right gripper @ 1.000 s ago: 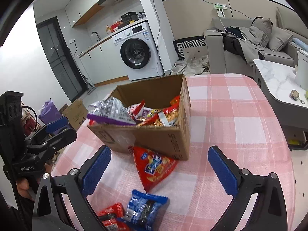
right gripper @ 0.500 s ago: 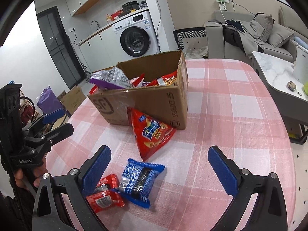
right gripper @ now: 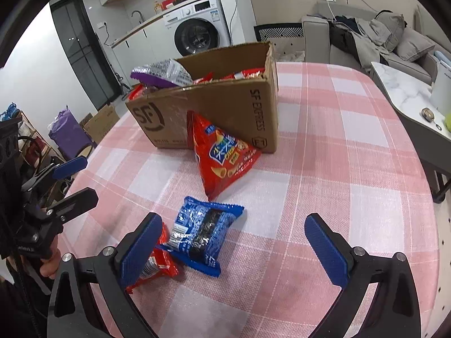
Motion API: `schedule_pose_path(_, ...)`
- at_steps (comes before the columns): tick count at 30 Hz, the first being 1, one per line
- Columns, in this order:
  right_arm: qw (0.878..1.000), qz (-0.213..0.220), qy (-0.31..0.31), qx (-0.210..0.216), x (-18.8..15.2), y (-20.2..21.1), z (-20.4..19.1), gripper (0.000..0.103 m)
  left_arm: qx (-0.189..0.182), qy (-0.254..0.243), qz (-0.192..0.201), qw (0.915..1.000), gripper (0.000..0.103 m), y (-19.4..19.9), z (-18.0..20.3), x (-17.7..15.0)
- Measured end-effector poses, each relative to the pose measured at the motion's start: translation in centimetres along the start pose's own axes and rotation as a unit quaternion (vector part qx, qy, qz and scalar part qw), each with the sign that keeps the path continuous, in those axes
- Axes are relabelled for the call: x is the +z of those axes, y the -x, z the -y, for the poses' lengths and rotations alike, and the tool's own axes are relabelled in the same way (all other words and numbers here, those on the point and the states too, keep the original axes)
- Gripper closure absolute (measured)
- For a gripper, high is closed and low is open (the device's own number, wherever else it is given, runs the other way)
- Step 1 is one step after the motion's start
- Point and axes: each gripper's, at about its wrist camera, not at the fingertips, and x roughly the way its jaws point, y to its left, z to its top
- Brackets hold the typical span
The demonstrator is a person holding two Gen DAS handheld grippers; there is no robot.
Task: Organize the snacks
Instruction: 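Withdraw both open tools toward the blue and red packs on the table, then grasp the red pack with the left tool while the right tool grasps the blue pack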
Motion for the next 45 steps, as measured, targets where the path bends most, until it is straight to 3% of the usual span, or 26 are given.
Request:
schedule_pose_path(22, 0.999, -0.033, 0.005, -0.005, -0.7, -3.6, -1.3, 0.000, -0.031, -0.062, -0.050, 0.9964, 0.001, -2.3, 3.0, -1.5)
schedule_pose_path(25, 0.999, -0.042, 0.000, -0.010, -0.9, -4.2, -1.1, 0.000, -0.020, -0.070, -0.053, 0.9960, 0.001, -2.6, 3.2, -1.7)
schedule_pose_path(45, 0.998, -0.045, -0.001, -0.046, -0.7, -3.5, 1.4, 0.000, -0.066, -0.101, -0.089, 0.9887, 0.001, -3.6, 4.6, -2.8)
